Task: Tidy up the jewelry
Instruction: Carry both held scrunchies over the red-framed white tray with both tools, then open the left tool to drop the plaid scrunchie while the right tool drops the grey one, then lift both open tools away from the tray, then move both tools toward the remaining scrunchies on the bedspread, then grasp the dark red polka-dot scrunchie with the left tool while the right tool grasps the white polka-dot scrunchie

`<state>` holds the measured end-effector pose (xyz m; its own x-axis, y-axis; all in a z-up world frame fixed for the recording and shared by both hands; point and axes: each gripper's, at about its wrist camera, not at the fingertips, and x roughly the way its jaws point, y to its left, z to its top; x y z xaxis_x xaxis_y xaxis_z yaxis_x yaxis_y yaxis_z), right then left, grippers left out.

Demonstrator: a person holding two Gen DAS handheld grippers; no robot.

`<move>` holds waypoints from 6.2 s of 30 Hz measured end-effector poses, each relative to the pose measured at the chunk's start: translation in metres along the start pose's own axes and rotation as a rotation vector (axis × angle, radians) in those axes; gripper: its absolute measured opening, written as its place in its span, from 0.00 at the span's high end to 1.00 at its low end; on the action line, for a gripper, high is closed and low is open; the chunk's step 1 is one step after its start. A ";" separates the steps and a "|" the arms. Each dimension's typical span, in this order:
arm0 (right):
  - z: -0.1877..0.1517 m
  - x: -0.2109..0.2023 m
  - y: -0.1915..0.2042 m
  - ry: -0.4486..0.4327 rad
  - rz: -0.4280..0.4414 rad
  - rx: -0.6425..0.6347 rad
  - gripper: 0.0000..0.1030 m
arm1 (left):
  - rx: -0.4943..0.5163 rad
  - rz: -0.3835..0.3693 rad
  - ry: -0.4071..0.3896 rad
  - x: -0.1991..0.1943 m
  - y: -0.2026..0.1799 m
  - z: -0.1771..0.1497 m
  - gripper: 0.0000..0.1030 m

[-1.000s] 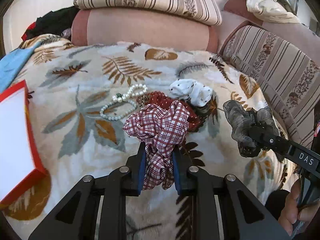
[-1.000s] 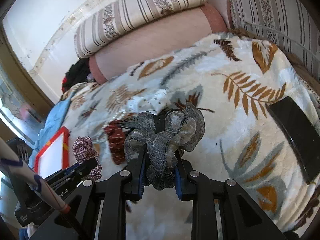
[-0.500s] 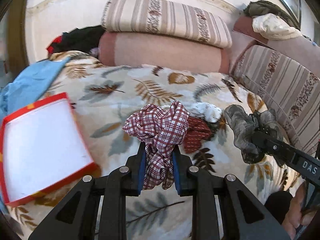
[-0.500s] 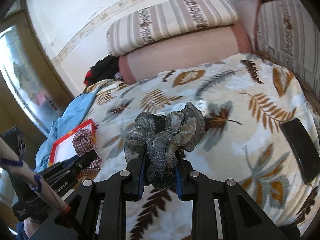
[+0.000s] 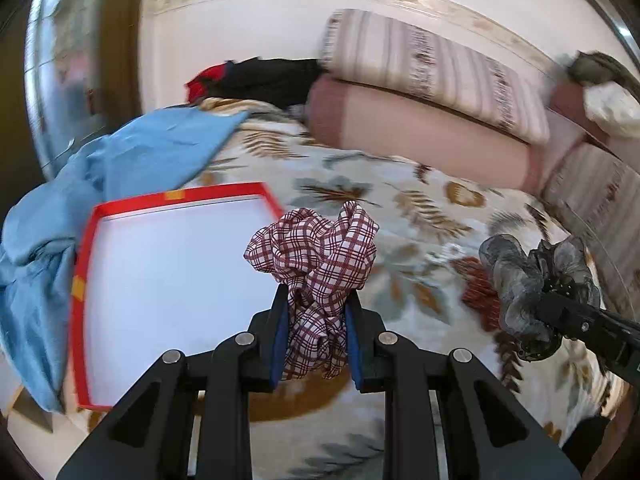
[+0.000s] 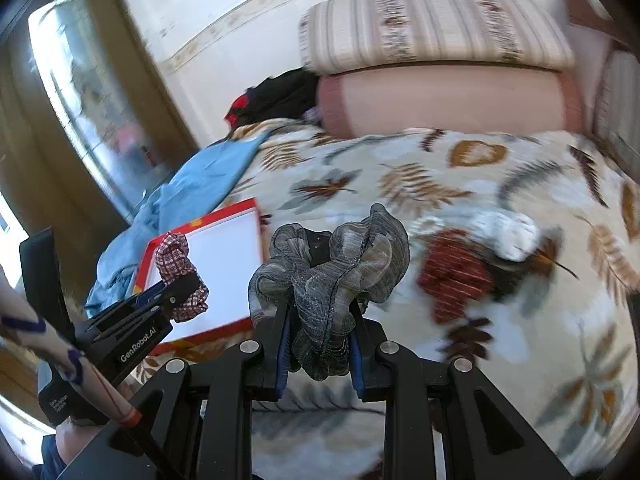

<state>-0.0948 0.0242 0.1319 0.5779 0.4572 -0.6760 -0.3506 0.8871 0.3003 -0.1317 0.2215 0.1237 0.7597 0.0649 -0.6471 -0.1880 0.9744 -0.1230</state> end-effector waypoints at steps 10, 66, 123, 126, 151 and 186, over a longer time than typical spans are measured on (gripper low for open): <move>0.036 0.077 0.078 0.074 0.099 -0.109 0.75 | -0.116 0.148 0.006 0.021 0.087 0.022 0.78; 0.058 0.237 0.136 0.181 0.058 -0.105 0.34 | -0.222 0.356 0.030 0.081 0.173 0.053 0.33; 0.010 0.029 0.002 -0.028 0.006 0.073 0.32 | -0.042 0.223 -0.061 -0.027 0.018 0.042 0.23; 0.003 0.005 -0.024 -0.062 -0.023 0.102 0.32 | 0.004 0.157 -0.045 -0.028 -0.012 0.035 0.23; -0.051 -0.057 -0.196 -0.146 -0.163 0.408 0.32 | 0.218 -0.161 0.216 0.029 -0.170 -0.018 0.23; -0.025 -0.026 -0.226 -0.129 -0.124 0.413 0.23 | 0.294 -0.286 0.261 0.146 -0.222 -0.029 0.77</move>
<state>-0.0494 -0.1897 0.0649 0.6937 0.3265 -0.6420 0.0357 0.8747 0.4834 0.0031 0.0079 0.0343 0.5664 -0.2335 -0.7904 0.2181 0.9673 -0.1295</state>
